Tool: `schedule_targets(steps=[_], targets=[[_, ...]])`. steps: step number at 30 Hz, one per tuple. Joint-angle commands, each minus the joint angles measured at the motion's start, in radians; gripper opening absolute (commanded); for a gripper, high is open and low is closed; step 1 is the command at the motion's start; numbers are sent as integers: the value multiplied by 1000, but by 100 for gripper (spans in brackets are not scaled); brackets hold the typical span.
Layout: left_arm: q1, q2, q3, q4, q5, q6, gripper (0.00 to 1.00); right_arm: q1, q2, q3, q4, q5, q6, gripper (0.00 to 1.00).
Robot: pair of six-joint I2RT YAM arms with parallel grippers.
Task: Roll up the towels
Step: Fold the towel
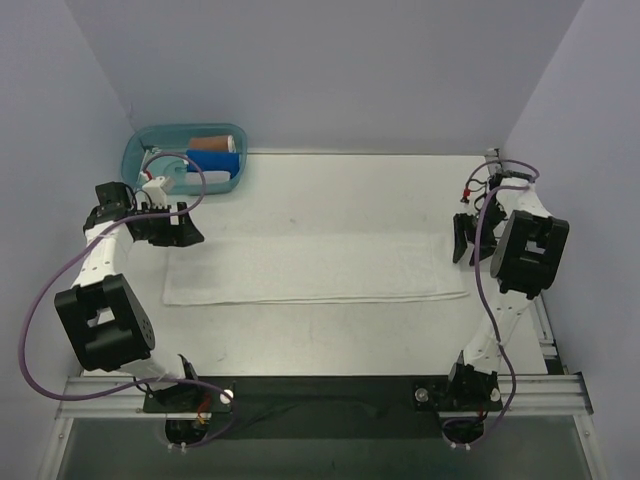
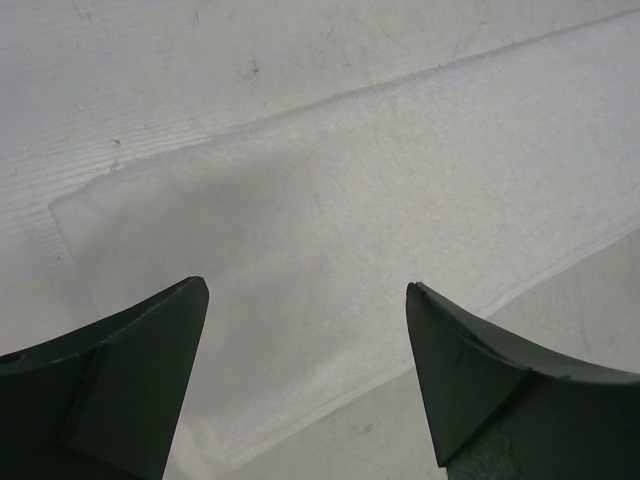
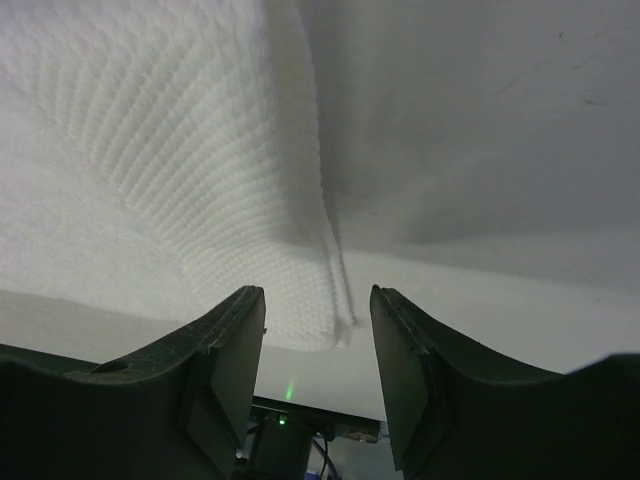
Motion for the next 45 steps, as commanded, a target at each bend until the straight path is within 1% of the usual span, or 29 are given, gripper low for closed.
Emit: schedule_targets(steps=[1,6,13,16,19,20,21,25,29,31,34,35,37,38,42,44,45], targets=[[-2,-30,1,2,-6,23,91,24,23,-23,-39,66,-10,47],[-2,-24,-1,20,-20,1,91,57,55,-25,-39,94,12,44],[-2,-39,2,40,2,-45,93,88,90,-23,-45,150,33,43],[-2,-58,-4,43,5,-54,94,102,93,-22,-50,174,35,38],[-2,-74,-4,45,8,-63,94,107,98,-13,-56,178,32,17],[-2,-79,-5,45,10,-66,95,105,101,-11,-57,180,28,4],[-4,-82,-7,43,10,-68,97,104,101,-10,-57,186,24,0],[-2,-113,-31,40,14,-66,97,65,54,-3,-59,178,-4,0],[-4,-169,-112,39,36,-52,97,-25,-32,49,-68,200,-70,0],[-5,-189,-155,33,40,-46,97,-48,-69,84,-91,200,-94,0],[-24,-199,-200,25,48,-40,97,-67,-120,159,-146,155,-146,0],[-37,-200,-211,23,48,-43,95,-67,-138,164,-156,108,-148,0],[-53,-190,-226,25,42,-46,93,-52,-193,158,-186,45,-145,0],[-59,-183,-231,25,36,-52,89,-42,-212,145,-194,2,-133,0],[-80,-141,-223,36,31,-66,82,42,-287,104,-206,-95,-91,0],[-90,-114,-217,39,34,-75,79,105,-310,93,-203,-138,-68,0],[-94,-104,-215,39,34,-78,75,123,-315,92,-200,-185,-41,0]])
